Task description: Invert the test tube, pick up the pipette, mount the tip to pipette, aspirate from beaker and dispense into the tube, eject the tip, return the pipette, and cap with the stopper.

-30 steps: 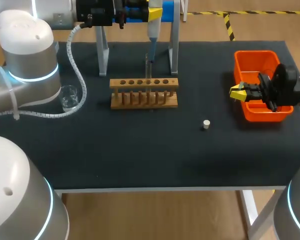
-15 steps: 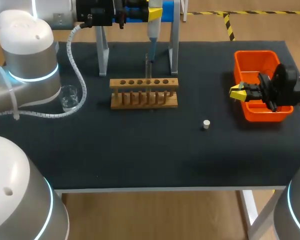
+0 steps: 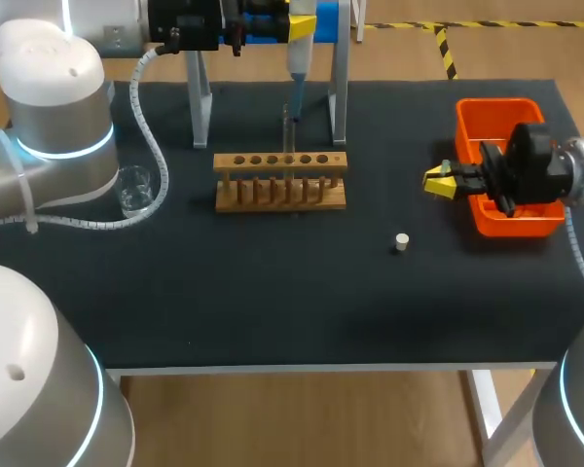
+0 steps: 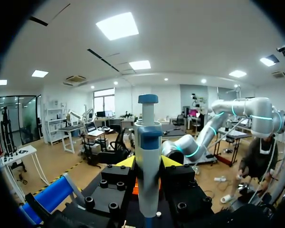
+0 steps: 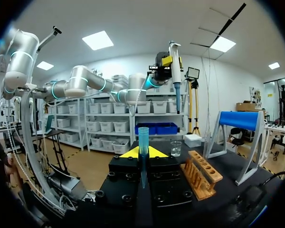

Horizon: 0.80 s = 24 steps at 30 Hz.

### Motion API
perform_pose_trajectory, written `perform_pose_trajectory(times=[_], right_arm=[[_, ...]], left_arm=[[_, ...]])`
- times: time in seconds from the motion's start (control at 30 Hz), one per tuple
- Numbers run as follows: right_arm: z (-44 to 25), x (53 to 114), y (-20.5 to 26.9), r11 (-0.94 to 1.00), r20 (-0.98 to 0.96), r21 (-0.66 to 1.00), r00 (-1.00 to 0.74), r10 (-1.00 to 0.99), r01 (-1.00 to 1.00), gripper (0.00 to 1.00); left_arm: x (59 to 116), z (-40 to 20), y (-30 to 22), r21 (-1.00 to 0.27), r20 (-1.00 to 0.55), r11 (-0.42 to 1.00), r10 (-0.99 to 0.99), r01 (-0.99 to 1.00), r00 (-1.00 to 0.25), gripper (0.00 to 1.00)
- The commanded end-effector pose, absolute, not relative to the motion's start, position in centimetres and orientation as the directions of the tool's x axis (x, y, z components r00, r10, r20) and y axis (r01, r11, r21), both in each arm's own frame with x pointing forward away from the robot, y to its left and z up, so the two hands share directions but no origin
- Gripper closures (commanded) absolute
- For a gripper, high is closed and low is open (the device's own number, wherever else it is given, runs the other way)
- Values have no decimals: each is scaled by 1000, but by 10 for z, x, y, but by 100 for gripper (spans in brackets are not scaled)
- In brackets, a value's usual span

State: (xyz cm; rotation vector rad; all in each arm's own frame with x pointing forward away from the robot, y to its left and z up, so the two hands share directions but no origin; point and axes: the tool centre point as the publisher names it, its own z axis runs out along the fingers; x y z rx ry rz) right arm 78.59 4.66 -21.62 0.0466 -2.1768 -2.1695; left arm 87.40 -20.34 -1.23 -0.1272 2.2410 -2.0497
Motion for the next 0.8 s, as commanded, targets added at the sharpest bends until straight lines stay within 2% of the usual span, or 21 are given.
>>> perform_pose_trajectory(times=[0.03,0.8], right_arm=[[-218,792,61,8,21,1000,-997,-78,21,100],[-229,815,117,17,30,999,-992,-119,28,100]], left_arm=[[875,-11,-203,-996,-18,93,-127,6,-992,100],[875,-11,-203,-996,-18,93,-127,6,-992,100]])
